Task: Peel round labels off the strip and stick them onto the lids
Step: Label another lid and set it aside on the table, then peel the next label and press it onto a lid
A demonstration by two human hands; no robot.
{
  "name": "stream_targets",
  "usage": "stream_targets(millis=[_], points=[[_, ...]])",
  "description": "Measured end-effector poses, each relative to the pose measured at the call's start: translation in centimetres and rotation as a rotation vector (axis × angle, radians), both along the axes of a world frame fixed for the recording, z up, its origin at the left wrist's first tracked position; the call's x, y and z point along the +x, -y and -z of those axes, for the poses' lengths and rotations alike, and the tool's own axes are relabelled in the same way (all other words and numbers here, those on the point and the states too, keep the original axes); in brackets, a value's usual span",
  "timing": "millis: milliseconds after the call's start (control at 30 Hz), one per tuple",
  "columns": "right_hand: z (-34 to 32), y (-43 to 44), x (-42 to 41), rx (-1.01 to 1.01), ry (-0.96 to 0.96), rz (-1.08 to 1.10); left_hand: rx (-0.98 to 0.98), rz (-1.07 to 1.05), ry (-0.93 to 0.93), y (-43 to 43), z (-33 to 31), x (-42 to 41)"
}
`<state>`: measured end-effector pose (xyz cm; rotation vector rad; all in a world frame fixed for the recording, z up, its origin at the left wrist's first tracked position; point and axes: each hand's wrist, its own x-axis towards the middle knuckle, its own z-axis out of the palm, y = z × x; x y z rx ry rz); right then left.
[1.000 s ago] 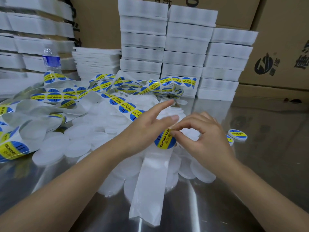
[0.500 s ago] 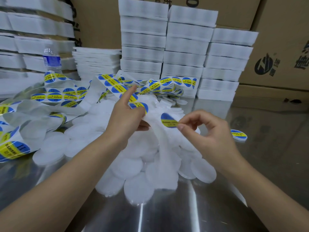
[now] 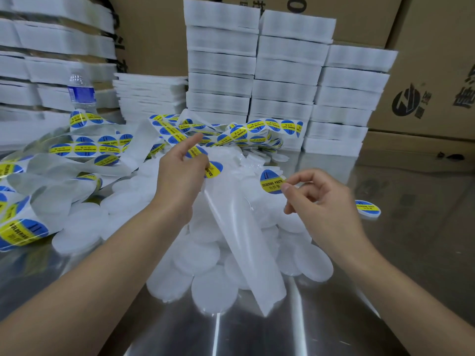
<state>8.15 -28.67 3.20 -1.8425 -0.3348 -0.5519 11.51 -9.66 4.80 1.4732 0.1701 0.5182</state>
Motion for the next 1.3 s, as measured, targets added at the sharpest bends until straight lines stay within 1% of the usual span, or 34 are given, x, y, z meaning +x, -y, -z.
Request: stream_targets(millis=[133,233,333,367,467,567,633,767,867,933,1000,1100,1233,1300], points=[[0.3,0.0,0.3,-0.09,-0.032,-0.056,0.007,0.02,-0.055,0.1,-0.3,-0.3],[0.4,0.2,0.5,-0.235,-0.076,-0.091,0.062,0.149,-0.102,-0.2,-0.7,-0.4],[0.4,0.5,0.3,-0.386,-0.111,-0.128,0.129,0.368,-0.059,-0.7,-0.9,-0.5],[0.3,0.5,0.1,-0.427,-0.13,-0.152,0.146,0.405,-0.042,-0.9,-0.9,-0.5],[0.5,0.3,-0.4,-0.567,-0.185,-0.221,0.16,0.472,-0.024,-1.2,-0.9,-0.5],[1.0,-0.1,-1.0,-0.736,-0.171,-0.243,0.182,0.516,-0.022,-1.4,-0.7,-0.4],[1.3,-0.3,-1.2,-0.808,-0.149,-0.25,0.199,0.528,-0.023,-1.4,-0.4,-0.2],[1.5,-0.2,-1.1,-0.796,-0.132,-0.261,0.239,0.542,-0.034,-1.3,-0.1,0.2],[1.4,0.0,-0.9,-0.776,-0.083,-0.238,0.289,0.533,-0.027,-1.3,-0.1,0.1],[1.0,0.2,-0.7,-0.711,-0.046,-0.191,0.342,0.548,-0.018,-1.4,-0.1,-0.1],[0.7,0.6,-0.3,-0.591,-0.005,-0.13,0.387,0.565,0.012,-1.4,-0.1,-0.1],[0.5,1.0,0.2,-0.442,0.1,-0.062,0.397,0.647,0.03,-1.3,0.3,-0.1],[0.9,0.9,0.5,-0.379,0.209,-0.027,0.463,0.788,0.003,-1.0,0.5,-0.6],[1.0,0.6,0.5,-0.374,0.244,-0.02,0.443,0.84,-0.002,-0.8,0.6,-0.6]])
